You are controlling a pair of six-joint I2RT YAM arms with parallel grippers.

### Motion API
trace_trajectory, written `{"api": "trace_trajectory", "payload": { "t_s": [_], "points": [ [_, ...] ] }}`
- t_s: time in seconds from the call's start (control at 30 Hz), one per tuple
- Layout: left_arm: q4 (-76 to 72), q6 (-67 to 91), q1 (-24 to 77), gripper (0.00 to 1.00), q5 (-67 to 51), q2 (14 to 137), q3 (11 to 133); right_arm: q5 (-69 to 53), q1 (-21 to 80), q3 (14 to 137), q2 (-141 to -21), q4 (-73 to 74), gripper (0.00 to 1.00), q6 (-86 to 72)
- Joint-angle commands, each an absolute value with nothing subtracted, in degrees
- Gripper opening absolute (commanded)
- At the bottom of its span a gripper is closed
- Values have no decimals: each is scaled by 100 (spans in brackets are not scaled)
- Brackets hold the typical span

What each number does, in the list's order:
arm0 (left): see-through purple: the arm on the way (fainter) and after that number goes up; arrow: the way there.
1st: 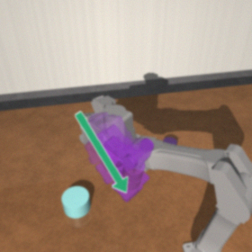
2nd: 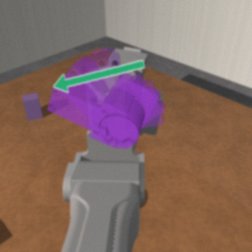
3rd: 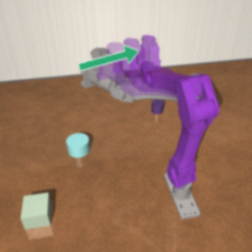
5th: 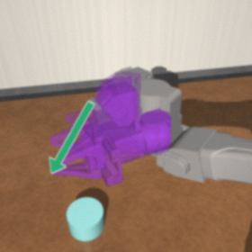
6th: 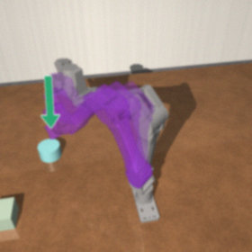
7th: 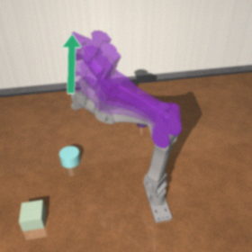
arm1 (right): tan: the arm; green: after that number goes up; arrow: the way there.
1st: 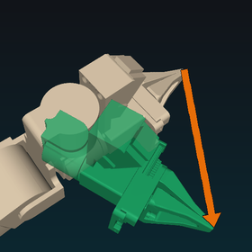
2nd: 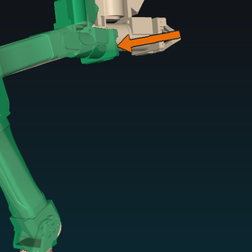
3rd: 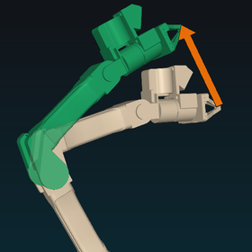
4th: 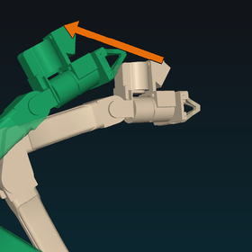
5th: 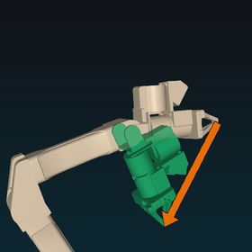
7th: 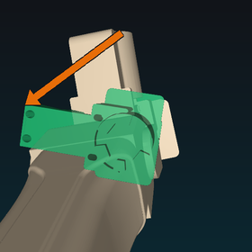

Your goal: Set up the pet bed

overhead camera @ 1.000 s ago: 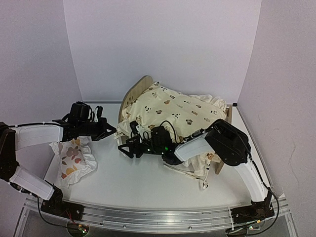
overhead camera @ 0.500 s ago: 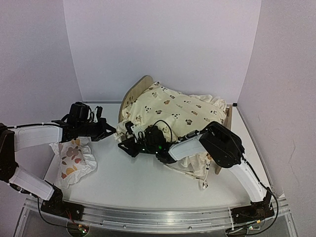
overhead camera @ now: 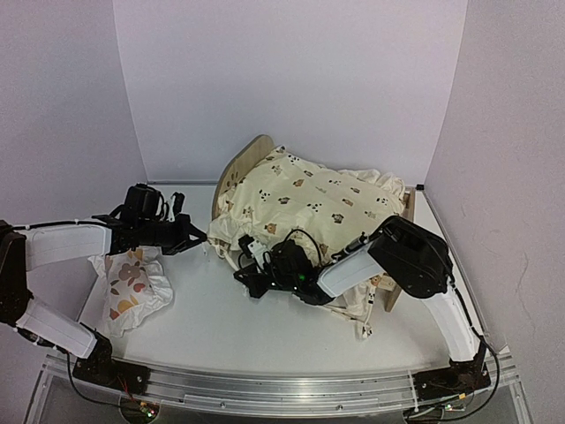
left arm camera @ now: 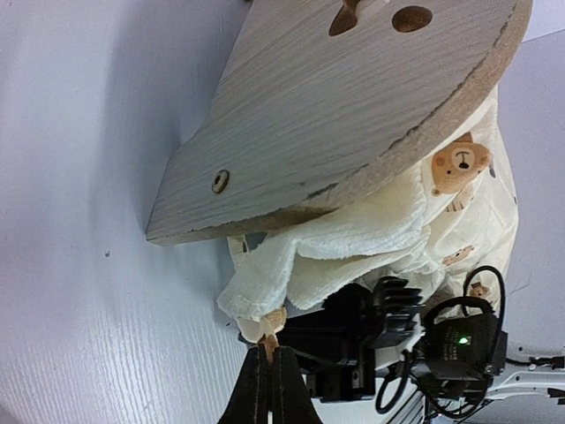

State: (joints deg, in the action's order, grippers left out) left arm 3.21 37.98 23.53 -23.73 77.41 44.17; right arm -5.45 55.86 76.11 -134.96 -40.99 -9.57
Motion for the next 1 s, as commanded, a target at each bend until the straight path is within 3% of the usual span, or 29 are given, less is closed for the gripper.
{"api": "trace_trajectory", "payload": {
  "t_s": [0.0, 0.37, 0.67, 0.97],
  "points": [
    [499, 3497, 2304, 0, -2099, 7659, 4661, -231, 5593, 7281, -12791, -4173, 0, -774],
    [459, 3055, 2225, 0, -1367, 7959, 5366, 0, 5598, 6935, -12144, -3376, 0, -915],
    [651, 2585, 2148, 0, -870, 8203, 6286, -181, 5607, 7406, -11521, -2146, 0, -844],
    [651, 2476, 2145, 0, -1486, 8526, 7199, -271, 5652, 7704, -12610, -1977, 0, -1128]
  ]
}}
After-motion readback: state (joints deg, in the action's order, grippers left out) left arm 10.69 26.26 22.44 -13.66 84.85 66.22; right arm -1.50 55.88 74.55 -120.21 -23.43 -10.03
